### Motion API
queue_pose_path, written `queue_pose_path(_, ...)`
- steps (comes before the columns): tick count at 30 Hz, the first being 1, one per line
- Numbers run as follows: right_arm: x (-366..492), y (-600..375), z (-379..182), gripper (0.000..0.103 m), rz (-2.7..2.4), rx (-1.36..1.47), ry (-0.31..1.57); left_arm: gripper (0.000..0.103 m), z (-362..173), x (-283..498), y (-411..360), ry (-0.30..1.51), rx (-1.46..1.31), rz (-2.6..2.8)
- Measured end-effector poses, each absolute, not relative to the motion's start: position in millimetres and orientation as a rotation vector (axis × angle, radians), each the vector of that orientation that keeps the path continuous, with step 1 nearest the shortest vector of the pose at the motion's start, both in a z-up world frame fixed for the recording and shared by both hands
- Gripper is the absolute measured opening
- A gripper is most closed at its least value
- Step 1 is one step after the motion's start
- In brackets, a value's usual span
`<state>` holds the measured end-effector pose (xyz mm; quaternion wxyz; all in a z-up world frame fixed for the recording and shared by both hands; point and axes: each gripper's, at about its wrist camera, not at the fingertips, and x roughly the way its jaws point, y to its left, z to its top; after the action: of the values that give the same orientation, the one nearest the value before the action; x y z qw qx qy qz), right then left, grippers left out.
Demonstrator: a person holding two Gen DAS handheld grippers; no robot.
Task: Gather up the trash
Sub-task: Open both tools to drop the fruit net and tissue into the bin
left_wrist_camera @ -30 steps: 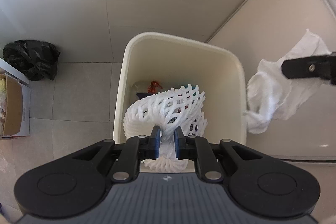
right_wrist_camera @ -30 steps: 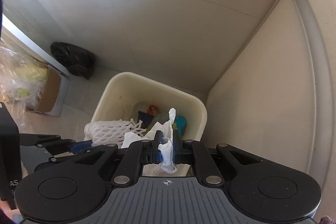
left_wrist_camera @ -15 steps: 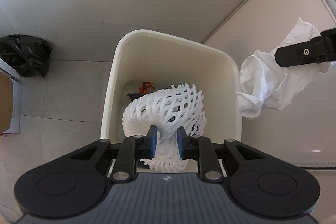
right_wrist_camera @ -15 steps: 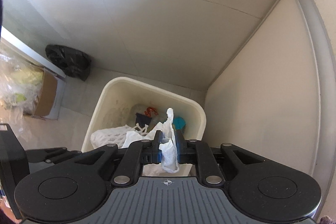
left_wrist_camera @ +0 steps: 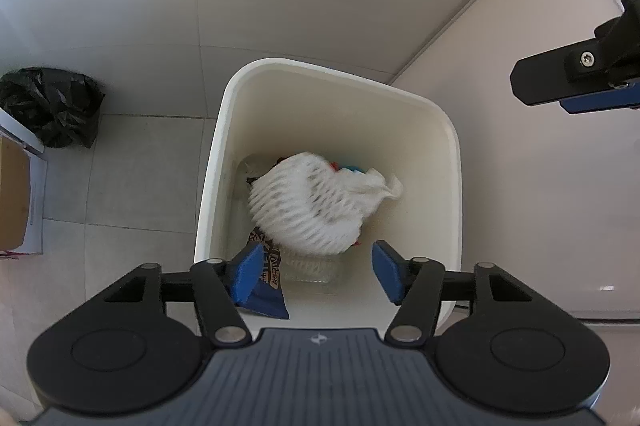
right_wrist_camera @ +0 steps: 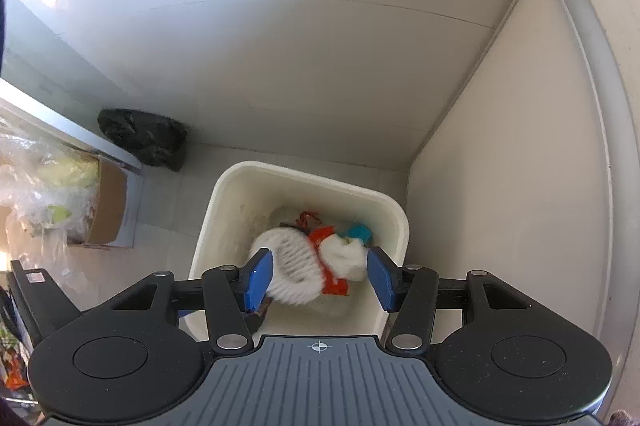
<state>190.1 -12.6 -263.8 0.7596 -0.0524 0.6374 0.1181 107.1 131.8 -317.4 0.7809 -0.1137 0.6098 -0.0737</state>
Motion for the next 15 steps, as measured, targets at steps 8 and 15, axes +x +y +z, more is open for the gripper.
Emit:
queue_pose_path(8,190,-11,-252,0.052,0.271,-0.119,1.37,0.065,-313,102,140,1.31,-0.236,-0.161)
queue_pose_path(15,184,-21,-243,0.057,0.273,-0.091,1.338,0.07,-292,103,135,1.284,-0.213,-0.157)
